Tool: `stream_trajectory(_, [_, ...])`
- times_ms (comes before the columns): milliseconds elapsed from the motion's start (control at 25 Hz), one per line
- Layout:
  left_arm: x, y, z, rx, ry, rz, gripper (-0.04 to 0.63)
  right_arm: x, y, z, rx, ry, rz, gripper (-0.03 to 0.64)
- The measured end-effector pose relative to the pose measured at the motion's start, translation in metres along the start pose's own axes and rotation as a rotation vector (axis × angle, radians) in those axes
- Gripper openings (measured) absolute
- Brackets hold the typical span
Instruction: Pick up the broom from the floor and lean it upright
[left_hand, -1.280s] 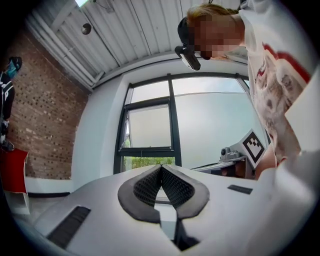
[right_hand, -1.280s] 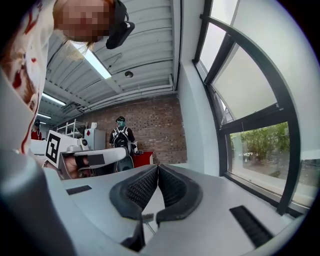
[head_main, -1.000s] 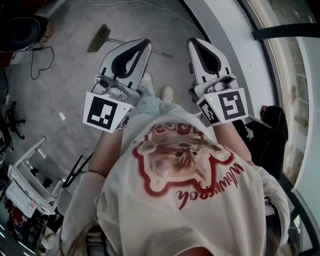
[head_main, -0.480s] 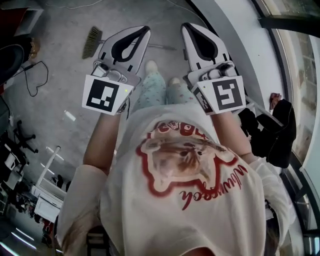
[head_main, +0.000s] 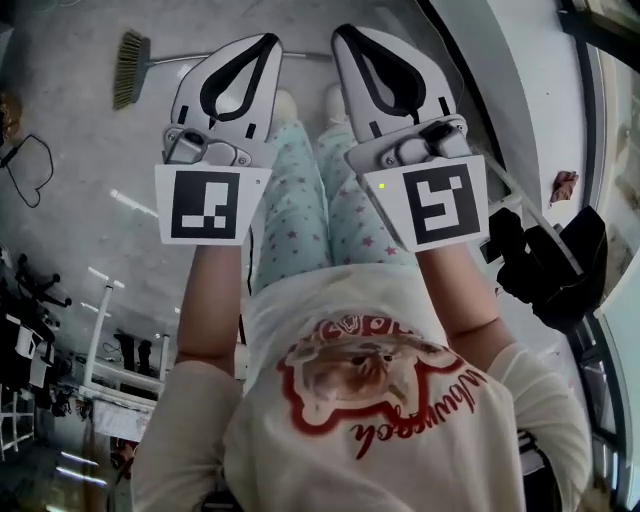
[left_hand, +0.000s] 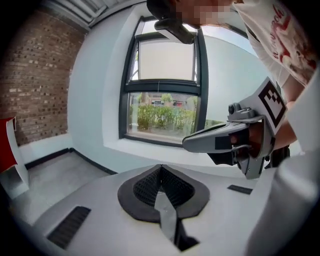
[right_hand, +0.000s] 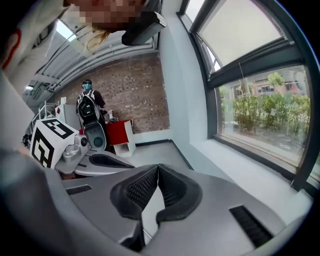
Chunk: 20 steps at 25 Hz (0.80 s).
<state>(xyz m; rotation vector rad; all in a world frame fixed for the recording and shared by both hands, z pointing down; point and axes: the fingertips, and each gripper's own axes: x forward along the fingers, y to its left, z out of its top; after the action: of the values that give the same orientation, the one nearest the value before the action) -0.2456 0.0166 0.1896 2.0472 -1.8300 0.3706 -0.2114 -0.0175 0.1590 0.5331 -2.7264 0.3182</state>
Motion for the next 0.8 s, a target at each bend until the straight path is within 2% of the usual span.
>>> stream_trajectory(240, [0.046,-0.005,-0.116,-0.041,0.129,-0.055,0.021,0.037,-0.012,-0.119,0.008,0.144,0.028,0.025])
stream_trajectory(480, [0.075,-0.006,-0.194,-0.063,0.198,-0.08,0.02,0.073,-0.021,-0.191,0.016,0.176,0.038,0.025])
stream_trajectory(680, [0.106,0.004,-0.254,0.028,0.268,-0.071,0.021,0.093,-0.034,-0.246,0.001,0.201,0.036,0.025])
stream_trajectory(800, [0.123,0.005,-0.281,0.076,0.292,-0.092,0.021,0.101,-0.042,-0.273,0.02,0.21,0.025,0.025])
